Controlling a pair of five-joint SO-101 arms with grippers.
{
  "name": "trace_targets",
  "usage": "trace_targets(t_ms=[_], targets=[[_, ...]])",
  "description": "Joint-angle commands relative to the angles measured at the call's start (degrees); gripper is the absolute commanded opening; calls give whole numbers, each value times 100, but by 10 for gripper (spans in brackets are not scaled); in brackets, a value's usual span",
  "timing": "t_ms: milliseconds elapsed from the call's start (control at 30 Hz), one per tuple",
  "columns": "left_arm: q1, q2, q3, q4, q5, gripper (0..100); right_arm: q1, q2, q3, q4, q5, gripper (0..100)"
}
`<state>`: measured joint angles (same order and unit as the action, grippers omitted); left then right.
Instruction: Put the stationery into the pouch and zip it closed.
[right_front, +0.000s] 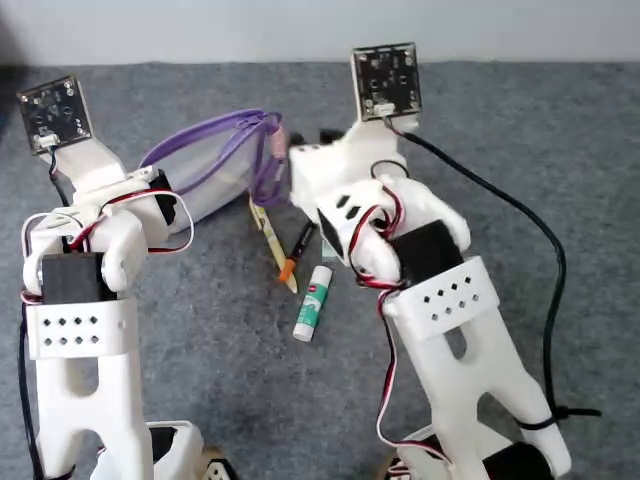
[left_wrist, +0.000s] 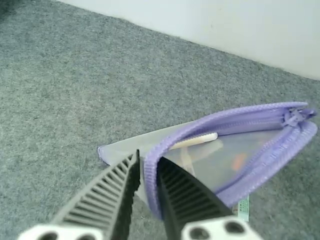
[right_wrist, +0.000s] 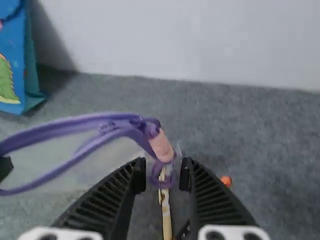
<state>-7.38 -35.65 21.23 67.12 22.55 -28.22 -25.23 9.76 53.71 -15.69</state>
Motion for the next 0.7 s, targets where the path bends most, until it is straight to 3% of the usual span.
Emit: trace_targets(t_ms=[0,333,667], targets=[[-9,-88,-295,-167,-70,12,40,127,-237,611,-202,113],[-9,-88,-295,-167,-70,12,215,2026,-484,1525,-510,116],[-9,-88,-295,-149,-70,12,444,4752,-2989,2791,-510,116]])
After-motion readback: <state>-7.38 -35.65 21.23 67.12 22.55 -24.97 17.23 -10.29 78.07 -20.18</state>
